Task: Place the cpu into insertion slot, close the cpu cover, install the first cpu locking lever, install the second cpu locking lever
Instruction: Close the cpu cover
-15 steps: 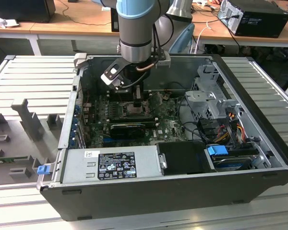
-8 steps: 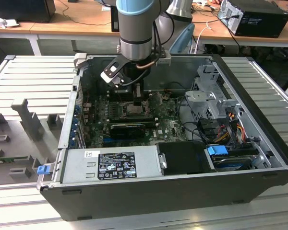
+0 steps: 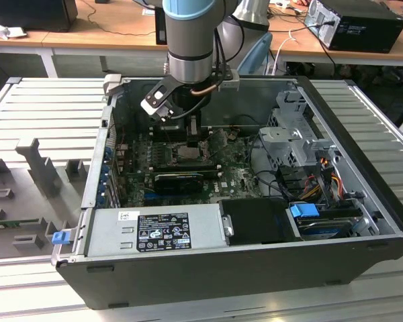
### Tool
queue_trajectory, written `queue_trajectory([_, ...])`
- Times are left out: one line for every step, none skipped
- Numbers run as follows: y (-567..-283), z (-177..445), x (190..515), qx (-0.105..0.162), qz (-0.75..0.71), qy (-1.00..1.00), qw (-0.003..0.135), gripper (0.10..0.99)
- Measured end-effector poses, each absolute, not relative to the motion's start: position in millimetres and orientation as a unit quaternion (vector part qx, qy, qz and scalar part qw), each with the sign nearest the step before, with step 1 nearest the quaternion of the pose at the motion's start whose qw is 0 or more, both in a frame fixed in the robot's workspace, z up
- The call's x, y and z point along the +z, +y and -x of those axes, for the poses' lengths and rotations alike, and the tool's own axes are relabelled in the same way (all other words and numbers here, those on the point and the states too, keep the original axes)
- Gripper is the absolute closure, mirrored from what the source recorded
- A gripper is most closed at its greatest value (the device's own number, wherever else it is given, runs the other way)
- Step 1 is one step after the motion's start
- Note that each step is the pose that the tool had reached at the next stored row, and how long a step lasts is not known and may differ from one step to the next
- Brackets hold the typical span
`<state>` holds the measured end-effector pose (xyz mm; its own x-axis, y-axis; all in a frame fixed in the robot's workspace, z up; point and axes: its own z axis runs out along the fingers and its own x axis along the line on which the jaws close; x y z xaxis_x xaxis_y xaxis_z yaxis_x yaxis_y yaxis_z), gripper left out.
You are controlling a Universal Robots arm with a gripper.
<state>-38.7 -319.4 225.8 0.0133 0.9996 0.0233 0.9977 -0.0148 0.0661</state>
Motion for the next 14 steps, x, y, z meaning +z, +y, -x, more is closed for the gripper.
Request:
queue_trajectory([-319.4,38.7,226.4,0.032,-0.712,0.702,0.015,0.980])
queue_trajectory([-319.3,38.7,226.8,0.032,-0.712,0.702,0.015,0.980])
queue_trajectory([-319.4,38.7,227.1,0.032,-0.712,0.702,0.015,0.980])
queue_trajectory([-319.3,38.7,227.4,0.032,-0.712,0.702,0.015,0.980])
queue_trajectory([-319.3,38.7,227.8,0.032,-0.712,0.702,0.015,0.980])
queue_trajectory([-319.3,38.6,228.1,0.032,-0.712,0.702,0.015,0.980])
queue_trajectory([-319.3,38.7,228.4,0.032,-0.712,0.702,0.015,0.980])
queue_trajectory([-319.4,38.7,229.0,0.032,-0.712,0.702,0.015,0.980])
queue_trajectory([-319.4,38.7,229.3,0.032,-0.712,0.702,0.015,0.980])
queue_trajectory([-319.3,38.6,230.2,0.032,-0.712,0.702,0.015,0.980])
queue_trajectory([-319.3,38.7,230.9,0.032,-0.712,0.702,0.015,0.980])
queue_trajectory([-319.3,38.7,231.7,0.032,-0.712,0.702,0.015,0.980])
queue_trajectory([-319.4,38.7,232.2,0.032,-0.712,0.702,0.015,0.980])
queue_trajectory([-319.3,38.7,232.5,0.032,-0.712,0.702,0.015,0.980])
